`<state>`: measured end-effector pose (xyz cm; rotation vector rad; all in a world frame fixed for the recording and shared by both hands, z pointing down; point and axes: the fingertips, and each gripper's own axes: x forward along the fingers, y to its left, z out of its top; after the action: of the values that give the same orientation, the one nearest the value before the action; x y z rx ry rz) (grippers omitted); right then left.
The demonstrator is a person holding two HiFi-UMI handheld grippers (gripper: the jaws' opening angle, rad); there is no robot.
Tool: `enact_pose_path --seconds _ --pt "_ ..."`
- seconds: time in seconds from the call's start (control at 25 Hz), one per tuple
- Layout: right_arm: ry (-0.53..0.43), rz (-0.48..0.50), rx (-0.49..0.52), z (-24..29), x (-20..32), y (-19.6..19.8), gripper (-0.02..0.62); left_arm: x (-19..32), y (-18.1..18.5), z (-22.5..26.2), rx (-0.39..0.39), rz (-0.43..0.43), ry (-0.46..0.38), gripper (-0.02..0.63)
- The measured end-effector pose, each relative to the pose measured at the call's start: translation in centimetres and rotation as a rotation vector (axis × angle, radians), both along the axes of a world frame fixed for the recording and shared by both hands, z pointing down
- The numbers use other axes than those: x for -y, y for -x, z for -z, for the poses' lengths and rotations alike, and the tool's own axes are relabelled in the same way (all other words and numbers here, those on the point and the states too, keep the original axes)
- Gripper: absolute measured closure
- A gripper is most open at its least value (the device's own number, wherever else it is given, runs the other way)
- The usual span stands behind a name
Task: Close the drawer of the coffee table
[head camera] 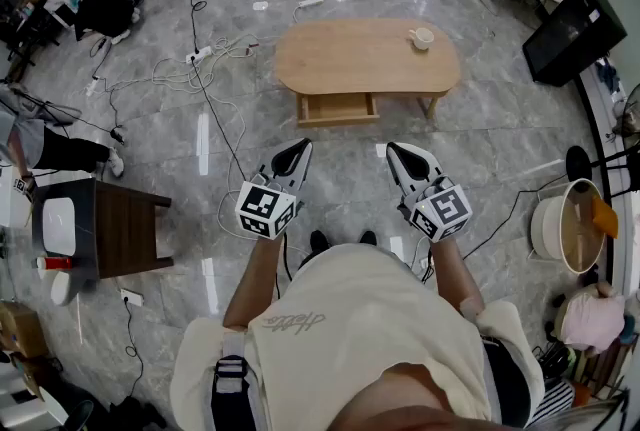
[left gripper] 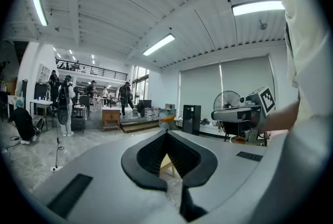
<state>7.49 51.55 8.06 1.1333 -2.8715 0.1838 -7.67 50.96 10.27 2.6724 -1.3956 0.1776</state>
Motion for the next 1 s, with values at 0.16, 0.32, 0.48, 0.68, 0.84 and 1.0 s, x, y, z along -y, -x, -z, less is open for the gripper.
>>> enact_pose_path --seconds 0.16,0.32,0.48,0.68,0.84,1.0 --pt "-0.014 -0.012 0.006 0.3 0.6 -0.1 0.601 0.3 -0.2 0.0 -0.006 -0.009 0.003 0.601" --pt "-0.015 -0.041 0.014 0.3 1.3 -0.2 0.601 0.5 0.0 0.0 -0.008 -0.018 0.001 0.601" --pt "0.013 -0.052 0.005 -0.9 1.6 0.2 0.601 0.3 0.4 -1.1 -0.009 -0.029 0.015 0.601" --pt "0.039 -0.067 -0.014 -2.0 2.5 1.2 0.601 1.4 2.0 -3.2 -0.015 -0.029 0.061 0.601" --pt "0.052 -0.090 -0.031 -2.6 3.6 1.5 0.601 3.0 2.8 -5.0 -0.031 -0.043 0.091 0.601" --pt "0.068 -0.115 -0.031 -3.1 4.4 2.3 0.601 3.9 3.7 -6.1 -0.040 -0.061 0.115 0.601"
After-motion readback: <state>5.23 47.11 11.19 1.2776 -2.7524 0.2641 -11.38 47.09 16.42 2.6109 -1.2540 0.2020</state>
